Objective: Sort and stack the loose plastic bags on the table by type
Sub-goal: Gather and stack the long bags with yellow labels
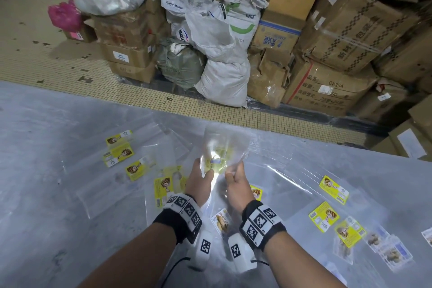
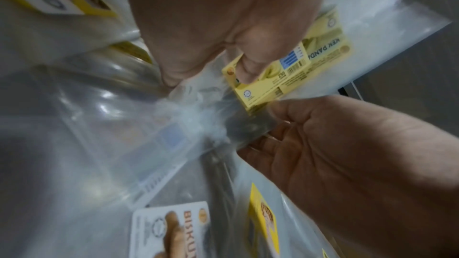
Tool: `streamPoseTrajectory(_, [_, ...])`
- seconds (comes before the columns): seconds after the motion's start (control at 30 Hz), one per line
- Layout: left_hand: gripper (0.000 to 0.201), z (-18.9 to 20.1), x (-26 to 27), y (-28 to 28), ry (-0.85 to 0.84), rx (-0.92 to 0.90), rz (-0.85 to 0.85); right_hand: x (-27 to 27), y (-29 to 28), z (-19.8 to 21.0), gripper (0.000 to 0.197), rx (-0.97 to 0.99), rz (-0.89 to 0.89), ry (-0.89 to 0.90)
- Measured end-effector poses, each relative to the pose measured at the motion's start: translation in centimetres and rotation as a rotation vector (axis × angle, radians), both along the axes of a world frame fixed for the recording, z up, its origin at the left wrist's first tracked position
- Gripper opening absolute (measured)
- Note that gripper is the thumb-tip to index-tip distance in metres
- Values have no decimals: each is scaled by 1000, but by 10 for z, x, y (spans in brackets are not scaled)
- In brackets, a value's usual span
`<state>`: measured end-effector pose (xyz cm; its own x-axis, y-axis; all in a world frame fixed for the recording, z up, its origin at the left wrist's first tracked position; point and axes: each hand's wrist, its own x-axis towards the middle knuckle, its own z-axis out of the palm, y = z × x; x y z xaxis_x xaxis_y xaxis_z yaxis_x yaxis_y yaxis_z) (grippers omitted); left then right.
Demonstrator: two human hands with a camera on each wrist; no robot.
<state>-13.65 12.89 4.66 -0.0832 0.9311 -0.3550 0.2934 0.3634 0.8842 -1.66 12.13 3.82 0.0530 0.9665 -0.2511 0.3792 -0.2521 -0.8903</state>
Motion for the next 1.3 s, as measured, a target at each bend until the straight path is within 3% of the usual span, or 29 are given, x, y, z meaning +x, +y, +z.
streamPoseTrajectory(0.13, [49, 0, -1, 2, 27, 22, -21, 1, 4, -9, 7, -7, -27, 52])
streamPoseTrajectory(0.4, [10, 6, -20, 3, -13, 104, -111, 5, -2, 8, 29, -37, -145, 292])
streamPoseTrajectory(0.47, [11, 8, -28, -5, -147, 2, -106, 9, -4, 5, 26, -111, -221, 354])
streamPoseTrajectory(0.57, [23, 3, -31, -26, -524, -267, 9, 9, -6, -8, 9, -235, -364, 439])
streamPoseTrajectory(0.67, [15, -6, -26, -42, -645, -288, 69, 4, -12, -15, 11, -349, -443, 543])
streamPoseTrajectory(0.87, [16, -21, -28, -45, -350, -125, 101, -4, -32, -16, 31, -482, -476, 737])
streamPoseTrajectory(0.97, [18, -26, -38, -45, -297, -92, 98, 3, -38, -11, 14, -486, -464, 773])
streamPoseTrajectory(1.07, [18, -28, -55, -42, -210, -48, 52, 21, -36, -7, 10, -430, -486, 762])
streamPoseTrajectory(1.17, [27, -23, -72, -38, -167, -50, 3, 42, -32, -9, 16, -367, -511, 711])
streamPoseTrajectory(1.3, [24, -15, -92, -28, -44, -50, -14, 59, -31, -1, 25, -296, -450, 587])
